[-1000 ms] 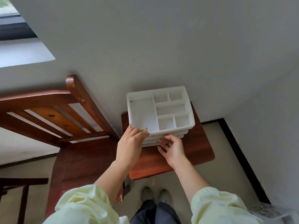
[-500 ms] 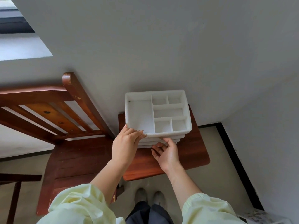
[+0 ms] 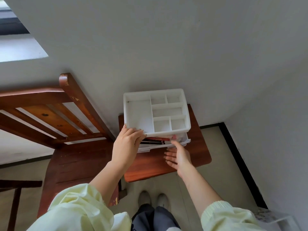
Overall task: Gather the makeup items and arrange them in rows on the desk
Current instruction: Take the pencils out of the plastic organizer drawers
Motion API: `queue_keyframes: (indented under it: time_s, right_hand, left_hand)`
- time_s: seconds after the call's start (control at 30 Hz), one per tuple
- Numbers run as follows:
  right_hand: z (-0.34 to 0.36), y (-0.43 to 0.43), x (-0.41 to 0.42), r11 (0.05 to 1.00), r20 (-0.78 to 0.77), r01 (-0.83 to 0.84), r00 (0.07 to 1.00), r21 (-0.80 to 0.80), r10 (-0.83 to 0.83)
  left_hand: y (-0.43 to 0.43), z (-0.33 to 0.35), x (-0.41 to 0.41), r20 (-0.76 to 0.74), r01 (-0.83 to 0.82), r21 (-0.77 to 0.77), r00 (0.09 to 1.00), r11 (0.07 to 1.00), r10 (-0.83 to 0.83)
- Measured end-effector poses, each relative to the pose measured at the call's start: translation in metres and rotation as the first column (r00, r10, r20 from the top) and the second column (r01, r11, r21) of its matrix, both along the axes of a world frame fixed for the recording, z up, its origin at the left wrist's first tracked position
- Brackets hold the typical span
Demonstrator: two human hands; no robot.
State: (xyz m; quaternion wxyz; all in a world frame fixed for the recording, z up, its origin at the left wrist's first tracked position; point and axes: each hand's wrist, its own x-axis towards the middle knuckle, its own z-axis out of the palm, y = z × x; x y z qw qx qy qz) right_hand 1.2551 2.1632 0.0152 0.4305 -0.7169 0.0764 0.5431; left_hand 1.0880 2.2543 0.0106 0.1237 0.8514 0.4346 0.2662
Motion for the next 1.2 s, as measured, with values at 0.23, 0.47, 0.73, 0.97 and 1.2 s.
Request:
queue_keyframes:
  time_s: [0.23,0.47,0.73,0.97,1.2]
  right_hand:
    - [0.018,0.003,0.024,0.989,0.293,-0.112,0.946,-0.092,0.134]
    - [0.024,-0.022,0.021,0.971,0.191,-0.186,0.958,-0.152,0.214]
    - [0.032,-0.047,0.024,0.928,0.204,-0.316,0.913,-0.197,0.354]
    - [0.038,-0.042,0.039,0.804,0.409,-0.466,0.696,-0.368,0.59]
    - [0.044,-0.019,0.021,0.523,0.723,-0.726,0.05,-0.447,0.689]
  left_hand:
    - [-0.043,-0.002,-0.01,-0.217,0.219,0.072,0.956,0.973,-0.199]
    - [-0.035,0.012,-0.002,-0.554,0.077,-0.27,0.803,0.96,-0.22]
    - [-0.042,0.019,-0.007,-0.576,0.065,-0.386,0.762,0.92,-0.295]
    - [-0.044,0.02,-0.006,-0.464,0.09,-0.438,0.83,0.895,-0.311]
    - [-0.041,0.024,0.006,-0.321,0.051,-0.413,0.926,0.909,-0.198]
